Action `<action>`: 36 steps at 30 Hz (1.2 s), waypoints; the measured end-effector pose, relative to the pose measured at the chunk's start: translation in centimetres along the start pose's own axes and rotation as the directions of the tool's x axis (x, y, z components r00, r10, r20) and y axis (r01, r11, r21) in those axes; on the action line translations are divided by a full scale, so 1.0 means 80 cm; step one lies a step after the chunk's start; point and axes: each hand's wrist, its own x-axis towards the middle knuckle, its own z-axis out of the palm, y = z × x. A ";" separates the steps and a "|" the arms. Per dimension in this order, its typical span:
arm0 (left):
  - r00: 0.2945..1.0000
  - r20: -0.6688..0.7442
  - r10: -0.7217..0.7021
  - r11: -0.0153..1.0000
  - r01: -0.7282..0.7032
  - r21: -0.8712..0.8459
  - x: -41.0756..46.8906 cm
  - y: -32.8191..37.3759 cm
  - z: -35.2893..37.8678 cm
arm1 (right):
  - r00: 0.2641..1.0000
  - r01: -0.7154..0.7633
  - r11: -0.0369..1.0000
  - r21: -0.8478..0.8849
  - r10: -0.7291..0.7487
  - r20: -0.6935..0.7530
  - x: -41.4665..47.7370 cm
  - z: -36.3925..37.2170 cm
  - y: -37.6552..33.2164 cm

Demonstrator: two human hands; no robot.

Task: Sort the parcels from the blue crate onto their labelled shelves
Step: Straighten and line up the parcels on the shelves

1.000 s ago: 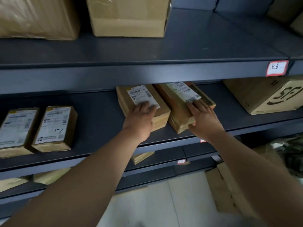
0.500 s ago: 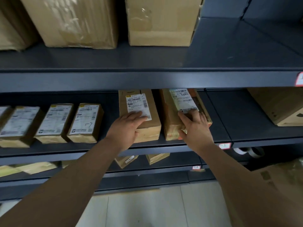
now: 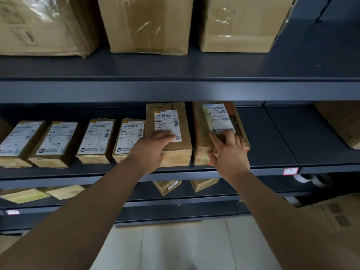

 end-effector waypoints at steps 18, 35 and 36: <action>0.942 -0.310 0.132 0.986 -0.158 -0.059 -0.085 -0.019 0.014 | 0.977 0.030 0.980 0.199 0.013 -0.214 -0.089 0.014 -0.074; 0.960 -0.110 -0.259 0.965 0.263 0.020 -0.329 -0.151 0.111 | 0.927 0.375 0.895 0.243 -0.358 -0.110 -0.187 0.138 -0.286; 0.955 -0.103 -0.278 0.959 0.282 0.024 -0.338 -0.171 0.113 | 0.920 0.391 0.886 0.250 -0.377 -0.105 -0.184 0.148 -0.308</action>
